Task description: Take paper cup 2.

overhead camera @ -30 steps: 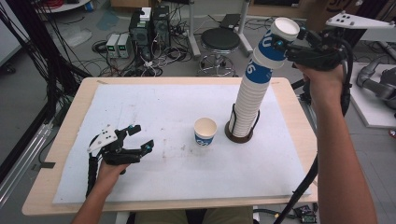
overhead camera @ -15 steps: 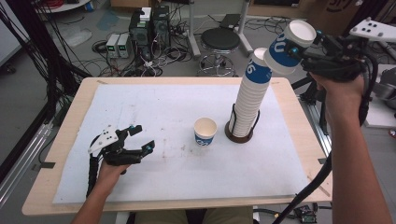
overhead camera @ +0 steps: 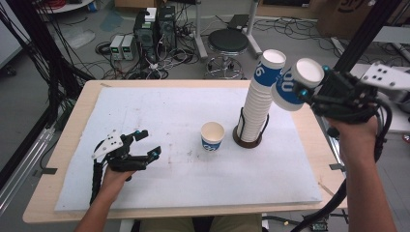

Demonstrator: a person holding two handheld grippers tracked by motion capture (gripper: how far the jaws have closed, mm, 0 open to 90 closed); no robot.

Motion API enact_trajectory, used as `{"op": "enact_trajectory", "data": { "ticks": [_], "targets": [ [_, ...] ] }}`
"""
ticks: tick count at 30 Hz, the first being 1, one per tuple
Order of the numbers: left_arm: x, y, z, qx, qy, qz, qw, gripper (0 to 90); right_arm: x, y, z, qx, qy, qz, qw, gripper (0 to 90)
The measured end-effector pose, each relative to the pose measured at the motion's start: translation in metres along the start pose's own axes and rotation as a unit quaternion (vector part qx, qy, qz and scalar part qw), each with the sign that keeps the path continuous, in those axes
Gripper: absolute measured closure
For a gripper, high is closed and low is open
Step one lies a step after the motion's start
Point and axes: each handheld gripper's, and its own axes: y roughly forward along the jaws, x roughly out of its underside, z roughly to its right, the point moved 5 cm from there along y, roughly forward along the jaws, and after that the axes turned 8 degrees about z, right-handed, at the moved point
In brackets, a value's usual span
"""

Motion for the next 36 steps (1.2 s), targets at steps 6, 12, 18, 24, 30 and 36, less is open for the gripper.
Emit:
{"op": "enact_trajectory", "data": {
  "ticks": [6, 12, 18, 24, 30, 36],
  "targets": [
    [0.001, 0.001, 0.001, 0.003, 0.002, -0.002, 1.0000, 16.4, 0.051, -0.001, -0.010, -0.012, 0.020, -0.008, 0.9997, 29.5],
    [0.003, 0.002, 0.001, 0.003, 0.007, -0.008, 0.9999, 16.4, 0.092, 0.002, -0.018, -0.035, 0.033, -0.024, 0.9985, 29.4],
    [0.004, 0.002, 0.003, 0.014, 0.005, -0.004, 0.9999, 16.4, 0.119, 0.009, -0.026, -0.048, 0.041, -0.043, 0.9971, 29.4],
    [0.004, 0.004, 0.006, 0.030, -0.009, -0.008, 0.9995, 16.4, 0.138, 0.019, -0.034, -0.057, 0.038, -0.058, 0.9959, 29.4],
    [0.002, 0.006, 0.011, 0.040, -0.007, -0.010, 0.9991, 14.3, 0.144, 0.025, -0.039, -0.067, 0.034, -0.066, 0.9950, 29.4],
    [0.000, 0.005, 0.015, 0.048, -0.003, -0.006, 0.9988, 14.5, 0.148, 0.029, -0.042, -0.073, 0.038, -0.071, 0.9941, 29.4]
  ]
}}
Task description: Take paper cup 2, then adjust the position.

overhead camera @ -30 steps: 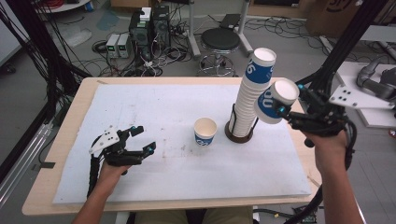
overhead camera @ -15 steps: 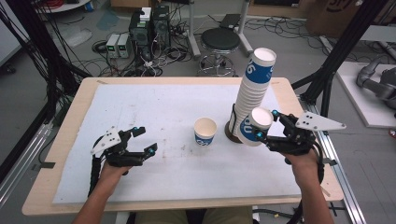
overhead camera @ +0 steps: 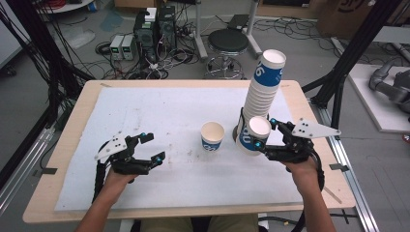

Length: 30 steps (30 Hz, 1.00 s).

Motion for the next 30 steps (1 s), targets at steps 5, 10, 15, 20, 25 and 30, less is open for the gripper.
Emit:
{"op": "enact_trajectory", "data": {
  "ticks": [5, 10, 15, 20, 25, 30],
  "targets": [
    [0.001, 0.003, 0.003, 0.011, 0.002, -0.002, 0.9999, 14.4, 0.001, 0.002, -0.003, -0.009, -0.004, 0.003, 1.0000, 29.4],
    [0.001, 0.005, 0.006, 0.019, 0.007, -0.006, 0.9998, 14.5, 0.001, 0.006, -0.006, -0.015, -0.002, 0.004, 0.9999, 29.4],
    [0.003, 0.008, 0.012, 0.047, 0.000, -0.013, 0.9988, 14.8, 0.002, 0.014, -0.009, -0.027, -0.002, 0.000, 0.9996, 29.4],
    [0.003, 0.011, 0.019, 0.064, 0.001, -0.016, 0.9978, 14.8, 0.003, 0.026, -0.017, -0.050, -0.003, -0.005, 0.9987, 29.4],
    [-0.002, 0.016, 0.028, 0.084, 0.002, -0.012, 0.9964, 14.8, 0.005, 0.040, -0.027, -0.077, -0.005, -0.011, 0.9969, 29.4],
    [-0.004, 0.024, 0.039, 0.107, 0.011, -0.018, 0.9941, 14.8, 0.008, 0.053, -0.037, -0.102, -0.008, -0.019, 0.9945, 29.3]
  ]
}}
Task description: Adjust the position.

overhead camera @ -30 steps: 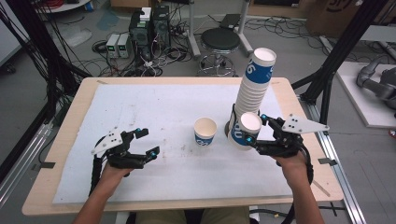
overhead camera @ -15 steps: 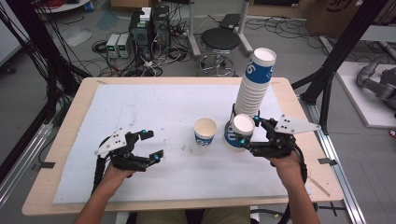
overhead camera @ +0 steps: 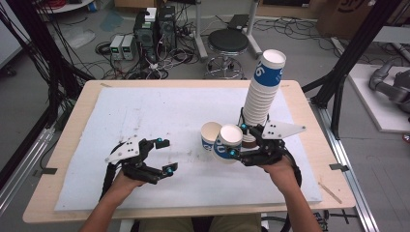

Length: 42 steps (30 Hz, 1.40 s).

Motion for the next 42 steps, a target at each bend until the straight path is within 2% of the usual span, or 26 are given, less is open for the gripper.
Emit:
{"op": "enact_trajectory", "data": {
  "ticks": [11, 19, 32, 36, 42],
  "targets": [
    [-0.006, 0.027, 0.009, 0.033, 0.011, 0.003, 0.9994, 14.7, 0.001, 0.018, -0.009, -0.029, 0.007, 0.000, 0.9996, 29.3],
    [-0.005, 0.046, 0.015, 0.049, 0.015, 0.007, 0.9986, 14.7, 0.001, 0.023, -0.014, -0.038, 0.008, -0.001, 0.9992, 29.3],
    [-0.005, 0.049, 0.014, 0.053, 0.017, 0.008, 0.9984, 14.7, 0.001, 0.028, -0.016, -0.046, 0.011, 0.000, 0.9989, 29.4],
    [-0.006, 0.053, 0.016, 0.063, 0.017, 0.013, 0.9978, 14.7, 0.000, 0.031, -0.018, -0.050, 0.008, 0.000, 0.9987, 29.4],
    [-0.007, 0.061, 0.018, 0.064, 0.023, 0.021, 0.9974, 14.2, -0.001, 0.035, -0.022, -0.060, 0.012, 0.003, 0.9981, 29.4]
  ]
}}
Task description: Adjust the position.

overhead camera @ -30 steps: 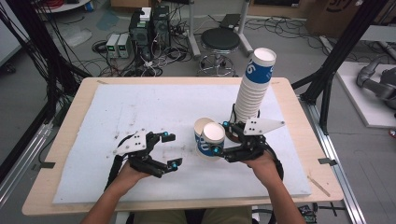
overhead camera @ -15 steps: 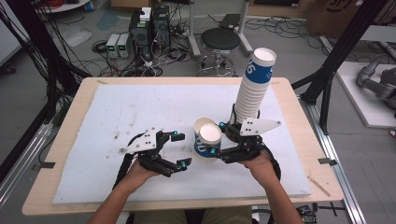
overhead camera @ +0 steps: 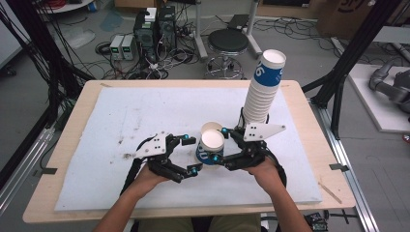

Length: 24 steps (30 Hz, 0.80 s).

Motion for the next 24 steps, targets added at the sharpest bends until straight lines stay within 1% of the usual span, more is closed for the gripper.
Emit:
{"op": "enact_trajectory", "data": {
  "ticks": [3, 5, 7, 8, 12, 15, 18, 21, 24],
  "targets": [
    [0.0015, 0.0034, 0.0018, 0.004, -0.001, -0.004, 1.0000, 14.2, -0.0013, 0.0019, -0.0012, -0.004, 0.004, 0.006, 1.0000, 29.4],
    [0.0027, 0.0054, 0.0022, 0.001, -0.001, -0.005, 1.0000, 14.2, -0.0022, 0.0026, -0.0022, -0.010, 0.007, 0.011, 0.9999, 29.4],
    [0.0044, 0.0069, 0.0022, 0.003, -0.006, -0.009, 0.9999, 14.2, -0.0033, 0.0030, -0.0028, -0.013, 0.011, 0.018, 0.9997, 29.4],
    [0.0050, 0.0077, 0.0026, 0.003, -0.012, -0.007, 0.9999, 14.2, -0.0037, 0.0029, -0.0029, -0.016, 0.014, 0.021, 0.9996, 29.4],
    [0.0075, 0.0093, 0.0022, 0.004, -0.017, -0.012, 0.9998, 14.6, -0.0050, 0.0024, -0.0031, -0.024, 0.027, 0.034, 0.9988, 29.4],
    [0.0078, 0.0088, 0.0029, 0.009, -0.008, -0.015, 0.9998, 18.6, -0.0046, 0.0024, -0.0032, -0.022, 0.027, 0.033, 0.9988, 29.4],
    [0.0079, 0.0076, 0.0026, 0.008, -0.002, -0.020, 0.9998, 22.0, -0.0030, 0.0021, -0.0026, -0.022, 0.027, 0.033, 0.9988, 29.7],
    [0.0082, 0.0065, 0.0027, 0.006, 0.003, -0.029, 0.9996, 24.6, -0.0014, 0.0017, -0.0025, -0.022, 0.027, 0.030, 0.9989, 30.0],
    [0.0089, 0.0055, 0.0025, 0.005, 0.008, -0.044, 0.9990, 26.0, 0.0004, 0.0024, -0.0028, -0.020, 0.026, 0.024, 0.9992, 29.7]
  ]
}}
